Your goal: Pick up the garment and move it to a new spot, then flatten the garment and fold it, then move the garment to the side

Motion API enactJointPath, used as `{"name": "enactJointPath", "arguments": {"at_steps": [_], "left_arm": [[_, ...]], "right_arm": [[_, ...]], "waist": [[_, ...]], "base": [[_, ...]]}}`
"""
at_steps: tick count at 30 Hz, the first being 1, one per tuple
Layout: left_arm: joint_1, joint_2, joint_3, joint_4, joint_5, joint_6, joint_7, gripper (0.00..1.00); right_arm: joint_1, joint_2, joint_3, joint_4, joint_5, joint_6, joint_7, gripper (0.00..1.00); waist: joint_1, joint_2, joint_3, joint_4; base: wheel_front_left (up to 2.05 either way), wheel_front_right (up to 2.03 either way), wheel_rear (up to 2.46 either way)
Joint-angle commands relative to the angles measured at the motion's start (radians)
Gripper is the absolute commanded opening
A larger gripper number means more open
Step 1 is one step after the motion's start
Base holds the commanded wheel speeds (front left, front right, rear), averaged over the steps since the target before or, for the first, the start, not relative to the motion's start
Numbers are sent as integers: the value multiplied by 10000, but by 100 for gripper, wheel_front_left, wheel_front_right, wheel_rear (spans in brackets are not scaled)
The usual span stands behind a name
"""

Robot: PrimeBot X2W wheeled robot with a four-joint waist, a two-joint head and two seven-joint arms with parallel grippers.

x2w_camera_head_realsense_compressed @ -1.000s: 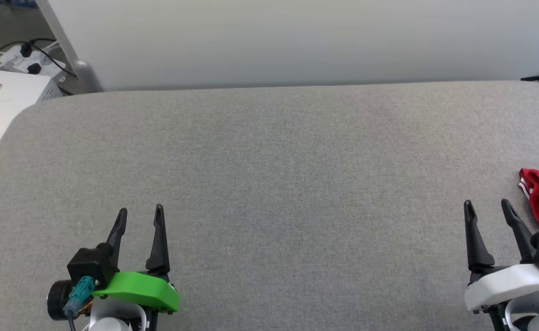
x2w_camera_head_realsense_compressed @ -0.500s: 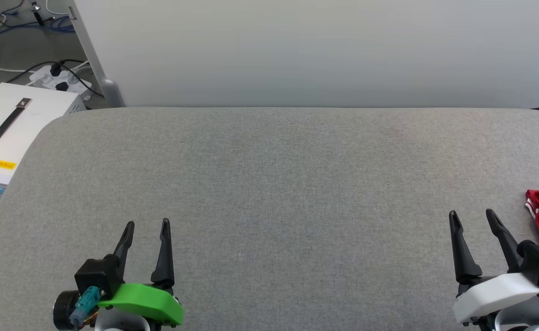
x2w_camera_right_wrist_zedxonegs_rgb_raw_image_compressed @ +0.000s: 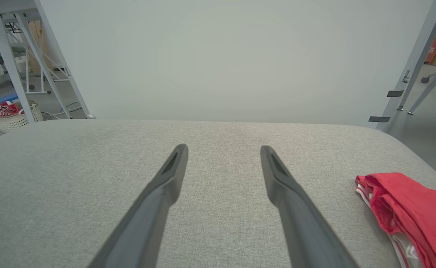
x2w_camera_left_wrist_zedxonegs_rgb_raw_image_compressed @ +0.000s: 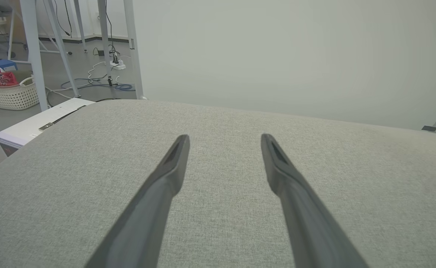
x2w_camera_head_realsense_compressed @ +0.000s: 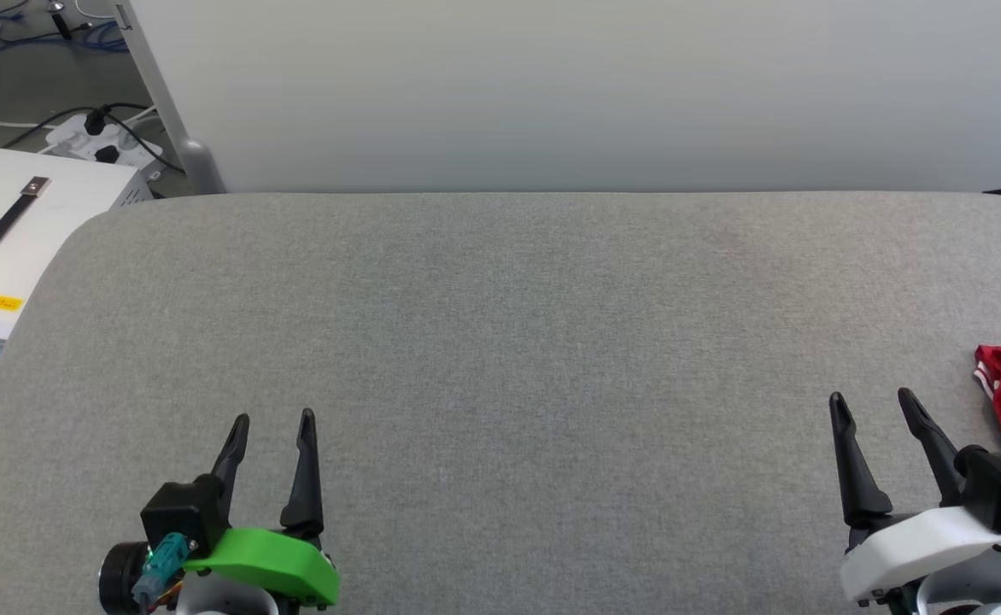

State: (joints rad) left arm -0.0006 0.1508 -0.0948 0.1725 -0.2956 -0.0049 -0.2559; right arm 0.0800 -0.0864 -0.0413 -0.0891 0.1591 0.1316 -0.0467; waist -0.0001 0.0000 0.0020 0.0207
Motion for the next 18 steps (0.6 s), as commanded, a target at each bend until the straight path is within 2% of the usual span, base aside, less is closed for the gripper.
{"name": "enactJointPath", "arguments": {"at_steps": [1, 3, 4, 18], "left_arm": [[-43, -89, 29, 28, 82, -68, -58, 100], [-67, -116, 50, 57, 120, -83, -58, 100], [-3, -52, 27, 69, 58, -29, 4, 0], [-2, -140, 110, -98, 331, -21, 255, 0]], "right_arm": [[-86, -57, -3, -16, -43, -9, 41, 100], [-96, -61, -16, -18, -49, -9, 42, 100], [-2, -13, -10, 2, -6, 0, 0, 0], [-77, 30, 35, 87, -155, -1, 42, 0]], "waist": [[1, 0, 1, 6], [1, 0, 10, 13], [1, 0, 10, 13], [1, 0, 8, -8]], "base": [[0, 0, 0], [0, 0, 0], [0, 0, 0], [0, 0, 0]]}}
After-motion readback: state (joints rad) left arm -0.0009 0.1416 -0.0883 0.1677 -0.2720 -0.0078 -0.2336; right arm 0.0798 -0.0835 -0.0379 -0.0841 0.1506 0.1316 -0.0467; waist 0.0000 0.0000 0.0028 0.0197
